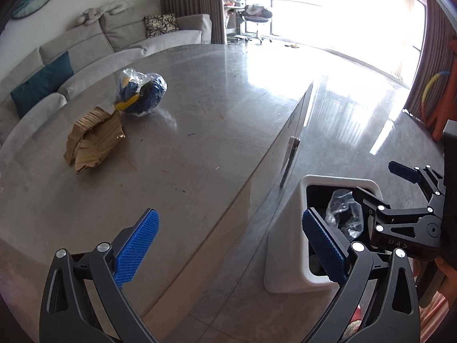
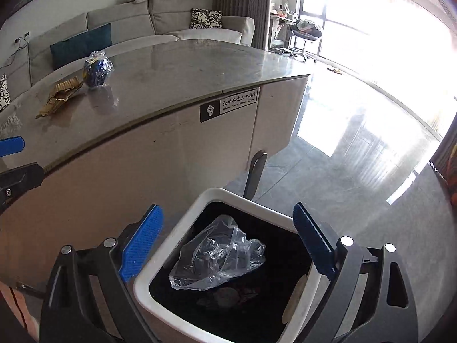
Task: Collect trash
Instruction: 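Move both tools back over the table toward the cardboard and toy bag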
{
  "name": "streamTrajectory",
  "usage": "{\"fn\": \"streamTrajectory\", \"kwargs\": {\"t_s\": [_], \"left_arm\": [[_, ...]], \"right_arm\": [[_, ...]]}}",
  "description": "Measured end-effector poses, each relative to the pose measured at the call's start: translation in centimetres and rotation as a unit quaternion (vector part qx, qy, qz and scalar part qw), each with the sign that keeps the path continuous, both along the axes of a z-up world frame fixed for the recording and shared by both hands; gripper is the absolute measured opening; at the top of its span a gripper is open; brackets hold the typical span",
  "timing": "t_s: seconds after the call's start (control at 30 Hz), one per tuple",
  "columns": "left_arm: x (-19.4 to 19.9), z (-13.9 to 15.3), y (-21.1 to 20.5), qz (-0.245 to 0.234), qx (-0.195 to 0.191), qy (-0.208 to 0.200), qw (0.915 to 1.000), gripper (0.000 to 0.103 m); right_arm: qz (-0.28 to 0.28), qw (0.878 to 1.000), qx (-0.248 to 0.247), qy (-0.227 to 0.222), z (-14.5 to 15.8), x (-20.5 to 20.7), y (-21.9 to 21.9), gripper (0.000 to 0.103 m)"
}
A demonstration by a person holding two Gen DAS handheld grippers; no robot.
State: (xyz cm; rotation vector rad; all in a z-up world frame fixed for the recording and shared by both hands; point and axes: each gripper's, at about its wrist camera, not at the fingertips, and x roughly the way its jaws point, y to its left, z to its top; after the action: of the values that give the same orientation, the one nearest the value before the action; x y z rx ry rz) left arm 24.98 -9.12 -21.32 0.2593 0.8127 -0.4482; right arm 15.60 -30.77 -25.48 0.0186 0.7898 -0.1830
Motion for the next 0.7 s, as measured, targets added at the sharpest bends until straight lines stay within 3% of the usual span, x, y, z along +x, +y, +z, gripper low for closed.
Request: {"fn": "streamTrajectory", "kwargs": {"t_s": [0.23, 0.43, 0.7], "left_arm": [[-0.3, 0.2, 1.1, 0.009, 0.0, -0.011, 0.9999, 0.1], [1.2, 1.5, 3.1, 0.044, -0.01, -0.026, 0.9986, 0.1], [4.6, 4.1, 7.9, 0.119, -0.025, -0.063, 0.9907, 0.1]], "right_arm": [[-0.004, 1.0, 0.021, -0.001, 0.6, 0.1, 0.2, 0.092], [0.045, 0.997, 0.017, -0.063, 4.5, 0.6, 3.6, 0.092], [0.12, 0.983, 0.018, -0.135, 10.1, 3.1, 8.8, 0.098]]}}
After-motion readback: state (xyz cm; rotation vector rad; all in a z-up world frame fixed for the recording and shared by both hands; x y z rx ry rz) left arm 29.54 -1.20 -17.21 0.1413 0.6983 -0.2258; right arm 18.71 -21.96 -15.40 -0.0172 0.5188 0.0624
